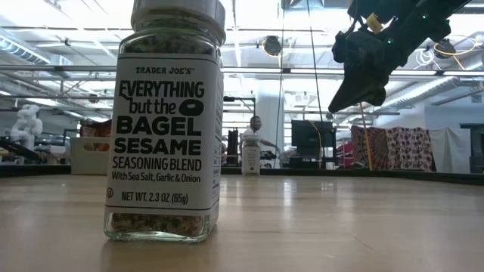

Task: Sort spices by type
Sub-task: Put the white seasoning bottle into the bottom left white bin

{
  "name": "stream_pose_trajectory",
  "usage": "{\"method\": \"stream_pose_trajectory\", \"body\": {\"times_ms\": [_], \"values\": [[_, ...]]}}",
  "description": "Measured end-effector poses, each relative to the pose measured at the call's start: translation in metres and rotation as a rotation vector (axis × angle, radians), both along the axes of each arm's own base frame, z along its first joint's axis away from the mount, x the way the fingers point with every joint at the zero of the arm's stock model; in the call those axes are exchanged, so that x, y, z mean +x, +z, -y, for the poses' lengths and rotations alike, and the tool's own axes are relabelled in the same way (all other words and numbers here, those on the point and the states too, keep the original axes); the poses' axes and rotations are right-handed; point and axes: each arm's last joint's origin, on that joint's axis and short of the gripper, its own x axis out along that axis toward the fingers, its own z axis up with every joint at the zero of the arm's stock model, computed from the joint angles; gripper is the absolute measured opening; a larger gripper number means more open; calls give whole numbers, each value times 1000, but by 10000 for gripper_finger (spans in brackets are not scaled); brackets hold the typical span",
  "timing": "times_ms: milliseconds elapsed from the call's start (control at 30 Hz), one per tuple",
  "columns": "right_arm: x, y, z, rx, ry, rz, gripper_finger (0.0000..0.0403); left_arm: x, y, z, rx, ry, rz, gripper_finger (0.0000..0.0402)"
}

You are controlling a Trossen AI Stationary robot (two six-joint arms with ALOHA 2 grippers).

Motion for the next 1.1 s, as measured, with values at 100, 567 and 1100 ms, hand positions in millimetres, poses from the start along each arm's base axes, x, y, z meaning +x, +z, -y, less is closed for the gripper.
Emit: {"method": "stream_pose_trajectory", "body": {"times_ms": [100, 567, 1100], "values": [[0, 0, 0, 0, 0, 0, 0, 0, -4, 0, 19, 31, -10, 214], [0, 0, 0, 0, 0, -1, 0, 1, -25, 2, 82, 65, -78, 214], [0, 0, 0, -1, 1, -1, 0, 3, -27, 2, 123, 122, -57, 214]]}}
